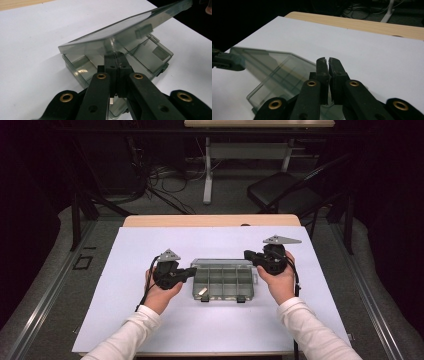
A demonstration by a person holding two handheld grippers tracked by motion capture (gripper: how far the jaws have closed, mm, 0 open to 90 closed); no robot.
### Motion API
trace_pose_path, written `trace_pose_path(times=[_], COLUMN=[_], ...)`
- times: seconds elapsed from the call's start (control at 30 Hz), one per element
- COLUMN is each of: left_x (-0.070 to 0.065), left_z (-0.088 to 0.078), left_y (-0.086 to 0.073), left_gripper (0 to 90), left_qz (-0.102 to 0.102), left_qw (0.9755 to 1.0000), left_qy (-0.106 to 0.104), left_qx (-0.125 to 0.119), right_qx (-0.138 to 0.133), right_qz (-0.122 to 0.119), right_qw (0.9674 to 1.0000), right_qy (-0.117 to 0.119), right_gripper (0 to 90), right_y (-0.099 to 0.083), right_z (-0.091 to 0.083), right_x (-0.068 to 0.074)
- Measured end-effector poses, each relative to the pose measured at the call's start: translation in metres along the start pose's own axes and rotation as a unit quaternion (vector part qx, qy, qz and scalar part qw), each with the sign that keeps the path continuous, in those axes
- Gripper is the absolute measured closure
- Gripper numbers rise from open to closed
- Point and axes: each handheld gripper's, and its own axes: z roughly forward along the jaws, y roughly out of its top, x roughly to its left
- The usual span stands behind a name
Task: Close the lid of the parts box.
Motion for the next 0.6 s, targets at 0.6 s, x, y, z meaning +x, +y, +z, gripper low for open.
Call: trace_pose_path(times=[0.6], left_x=[-0.018], left_z=[0.006], left_y=[-0.031], left_gripper=[90.0], left_qz=[0.012], left_qw=[0.9999], left_qy=[-0.004], left_qx=[-0.001], right_qx=[-0.027], right_qz=[-0.002], right_qw=[0.9996], right_qy=[0.007], right_gripper=[85.6], right_y=[-0.031], right_z=[-0.014], right_x=[0.015])
